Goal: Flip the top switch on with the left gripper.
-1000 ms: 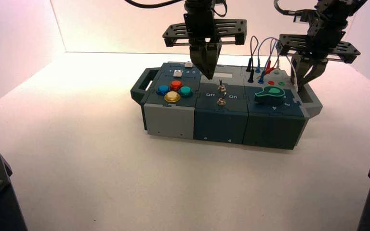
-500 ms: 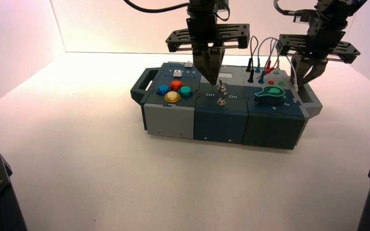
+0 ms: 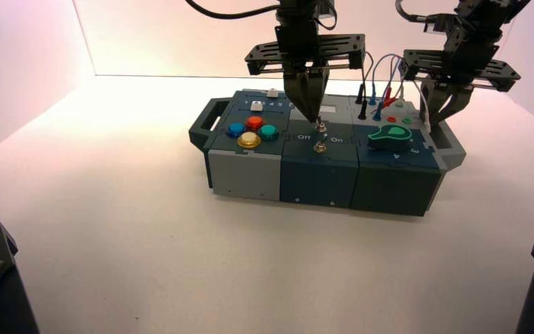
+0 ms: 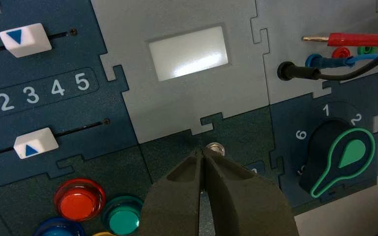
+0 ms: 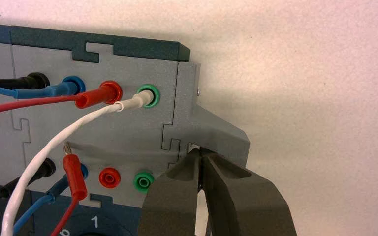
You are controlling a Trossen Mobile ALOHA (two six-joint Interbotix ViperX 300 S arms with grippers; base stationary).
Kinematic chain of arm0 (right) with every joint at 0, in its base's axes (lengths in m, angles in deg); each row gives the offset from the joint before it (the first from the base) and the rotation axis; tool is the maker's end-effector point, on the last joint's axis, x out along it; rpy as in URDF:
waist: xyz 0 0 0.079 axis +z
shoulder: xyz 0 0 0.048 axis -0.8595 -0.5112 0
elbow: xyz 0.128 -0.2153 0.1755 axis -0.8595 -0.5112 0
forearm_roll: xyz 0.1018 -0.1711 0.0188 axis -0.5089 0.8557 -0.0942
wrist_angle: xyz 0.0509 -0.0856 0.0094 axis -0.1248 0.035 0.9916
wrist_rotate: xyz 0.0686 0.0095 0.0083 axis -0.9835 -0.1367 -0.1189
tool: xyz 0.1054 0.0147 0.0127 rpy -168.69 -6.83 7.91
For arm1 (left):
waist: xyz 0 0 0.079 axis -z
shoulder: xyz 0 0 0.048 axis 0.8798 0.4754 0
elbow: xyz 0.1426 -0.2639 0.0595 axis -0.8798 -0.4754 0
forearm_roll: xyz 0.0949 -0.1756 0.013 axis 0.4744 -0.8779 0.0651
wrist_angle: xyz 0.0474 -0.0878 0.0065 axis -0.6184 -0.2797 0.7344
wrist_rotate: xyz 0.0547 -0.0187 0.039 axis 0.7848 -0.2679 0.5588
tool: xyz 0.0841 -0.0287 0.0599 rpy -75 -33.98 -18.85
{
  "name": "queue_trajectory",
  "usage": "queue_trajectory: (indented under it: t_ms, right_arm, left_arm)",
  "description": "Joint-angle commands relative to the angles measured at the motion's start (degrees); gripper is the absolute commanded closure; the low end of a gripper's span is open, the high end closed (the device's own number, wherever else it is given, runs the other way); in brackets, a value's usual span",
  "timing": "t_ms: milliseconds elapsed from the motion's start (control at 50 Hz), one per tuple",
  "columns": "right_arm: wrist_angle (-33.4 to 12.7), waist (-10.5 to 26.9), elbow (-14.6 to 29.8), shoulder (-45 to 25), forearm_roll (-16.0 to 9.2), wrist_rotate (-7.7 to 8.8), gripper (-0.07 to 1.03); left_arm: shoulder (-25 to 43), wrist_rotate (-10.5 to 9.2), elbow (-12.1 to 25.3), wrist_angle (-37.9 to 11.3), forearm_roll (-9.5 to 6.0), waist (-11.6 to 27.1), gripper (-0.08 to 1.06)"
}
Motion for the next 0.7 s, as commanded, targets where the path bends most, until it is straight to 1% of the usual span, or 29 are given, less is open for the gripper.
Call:
queue_trajectory:
  t_ms: [20,140,500,700]
  right_arm:
    - [1.41,-0.26,0.44,-0.35,0.18,0.09,0.98]
    - [1.41,-0.26,0.44,-0.35,0.18,0.09,0.98]
    - [1.49,-0.26,0.35,-0.53,0.00,0.09,0.98]
    - [1.58,-0.18,0.35,-0.53,-0.09,0.09,0.98]
  left_arm:
    - [-0.62,0.18,2.90,-0.26,-0.79,2.20,1.01]
    - [0.00,0.18,3.52,-0.35,-1.14,2.81,1.01]
    - [-0.09,0.18,3.96,-0.44,-1.23,2.90,1.01]
    - [-0.26,0.18,5.10,-2.02,-1.32,3.16,1.01]
